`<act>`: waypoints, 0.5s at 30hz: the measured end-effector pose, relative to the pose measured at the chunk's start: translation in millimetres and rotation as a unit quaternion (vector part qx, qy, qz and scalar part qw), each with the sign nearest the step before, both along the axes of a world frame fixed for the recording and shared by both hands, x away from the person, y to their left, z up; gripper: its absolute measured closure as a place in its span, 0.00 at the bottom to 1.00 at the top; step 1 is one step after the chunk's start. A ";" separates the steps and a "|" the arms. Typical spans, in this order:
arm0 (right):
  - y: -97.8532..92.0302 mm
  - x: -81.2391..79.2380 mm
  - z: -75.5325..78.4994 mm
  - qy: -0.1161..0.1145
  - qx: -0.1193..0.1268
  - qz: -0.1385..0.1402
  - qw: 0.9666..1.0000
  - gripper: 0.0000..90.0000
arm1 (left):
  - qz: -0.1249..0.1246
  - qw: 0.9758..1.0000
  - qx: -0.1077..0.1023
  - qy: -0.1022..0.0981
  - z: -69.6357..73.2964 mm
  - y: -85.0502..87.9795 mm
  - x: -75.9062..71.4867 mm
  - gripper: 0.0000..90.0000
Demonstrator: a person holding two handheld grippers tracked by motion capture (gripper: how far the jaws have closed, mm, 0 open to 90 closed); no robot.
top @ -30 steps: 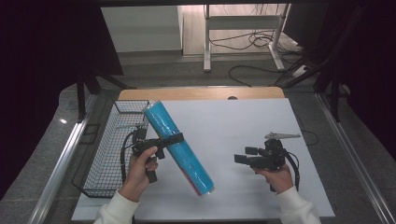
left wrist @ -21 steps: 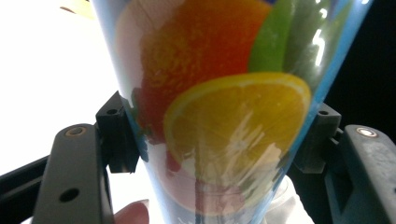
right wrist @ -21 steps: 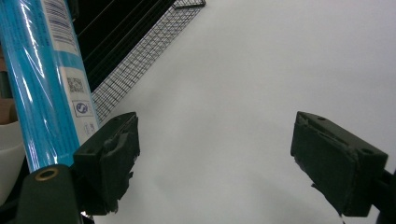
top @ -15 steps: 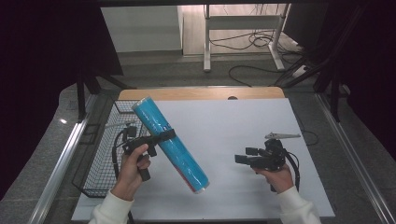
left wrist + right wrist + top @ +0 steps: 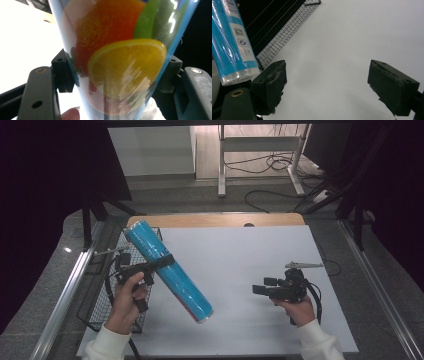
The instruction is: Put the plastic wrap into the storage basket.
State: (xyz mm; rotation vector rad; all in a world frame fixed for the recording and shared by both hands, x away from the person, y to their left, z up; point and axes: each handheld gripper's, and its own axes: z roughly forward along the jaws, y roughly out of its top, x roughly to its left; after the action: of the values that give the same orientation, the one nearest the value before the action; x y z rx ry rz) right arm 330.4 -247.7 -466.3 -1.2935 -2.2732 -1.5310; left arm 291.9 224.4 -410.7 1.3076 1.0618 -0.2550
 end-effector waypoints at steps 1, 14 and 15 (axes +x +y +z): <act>0.4 -0.1 -0.1 0.000 0.000 0.000 1.000 0.17 | 0.002 1.000 0.003 0.000 2.7 2.9 0.0 0.36; -0.4 1.0 -1.9 0.004 -0.003 -0.003 1.000 0.17 | 0.034 0.999 0.037 -0.015 27.2 39.0 -1.5 0.36; -0.5 1.0 -1.9 0.004 -0.003 -0.004 1.000 0.17 | 0.035 0.999 0.038 -0.015 28.3 41.4 -1.8 0.36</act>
State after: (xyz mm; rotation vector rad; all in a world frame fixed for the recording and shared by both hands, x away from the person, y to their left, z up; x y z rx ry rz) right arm 331.4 -248.2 -468.2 -1.3081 -2.2734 -1.5196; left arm 290.1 265.8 -382.4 1.3356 1.0995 -0.1433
